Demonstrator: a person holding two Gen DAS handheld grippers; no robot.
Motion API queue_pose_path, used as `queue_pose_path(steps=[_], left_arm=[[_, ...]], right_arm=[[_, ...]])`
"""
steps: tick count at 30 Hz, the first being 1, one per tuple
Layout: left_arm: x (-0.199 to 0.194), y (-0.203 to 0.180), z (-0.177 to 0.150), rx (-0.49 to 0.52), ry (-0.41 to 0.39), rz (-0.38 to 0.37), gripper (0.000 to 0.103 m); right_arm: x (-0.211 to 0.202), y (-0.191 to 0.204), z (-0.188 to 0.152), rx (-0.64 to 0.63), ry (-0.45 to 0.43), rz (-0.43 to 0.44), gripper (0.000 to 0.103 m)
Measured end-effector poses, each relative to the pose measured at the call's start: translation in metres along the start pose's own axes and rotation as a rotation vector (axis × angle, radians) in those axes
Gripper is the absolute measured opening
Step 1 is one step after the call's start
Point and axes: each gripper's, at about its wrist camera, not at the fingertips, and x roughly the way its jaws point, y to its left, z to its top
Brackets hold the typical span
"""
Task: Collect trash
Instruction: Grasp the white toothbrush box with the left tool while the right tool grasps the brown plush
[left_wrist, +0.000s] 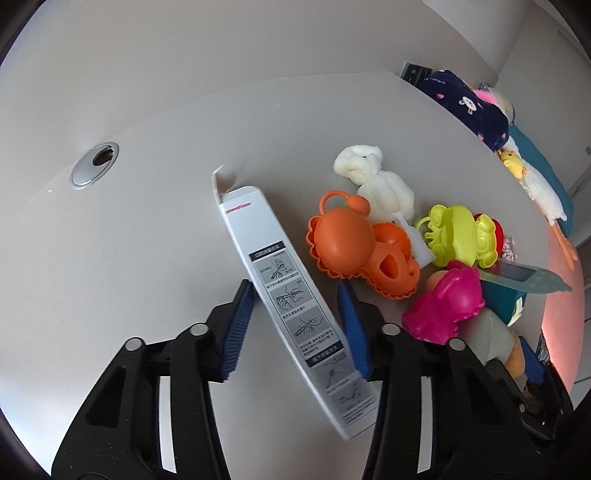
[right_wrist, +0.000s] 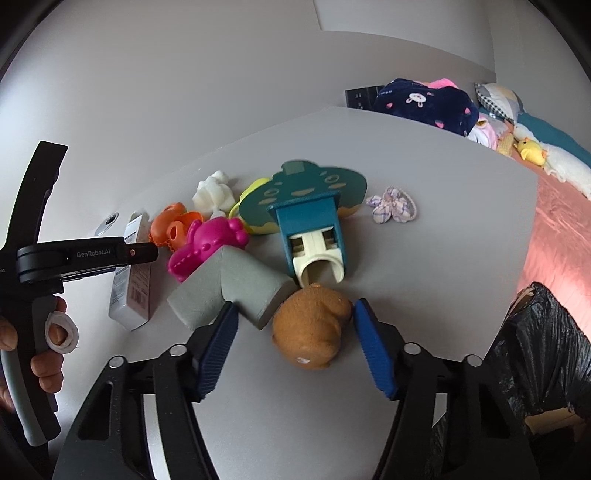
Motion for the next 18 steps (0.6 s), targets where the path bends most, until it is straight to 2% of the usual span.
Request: queue_pose_path(steps=[3, 6, 7, 18], left_arm=[[-0.003, 0.002, -0.004, 0.005, 0.004, -0.025, 0.029], [-0.012, 0.0, -0.008, 0.026, -0.022, -0.033, 0.027], [-0.016, -0.001, -0.009, 0.037, -0.035, -0.029, 0.027], [-0.059, -0.02, -0.023, 0.157, -0.148, -0.093, 0.027]], right_arm=[[-0.002, -0.001, -0.004, 0.018, 0.0, 0.009, 0.057], [-0.007, -0.004, -0.007, 0.044, -0.005, 0.021, 0.051], [-0.009, -0.004, -0.008, 0.05, -0.01, 0.021, 0.044], [-0.05, -0.011, -0.018, 0.093, -0.088, -0.008, 0.044]])
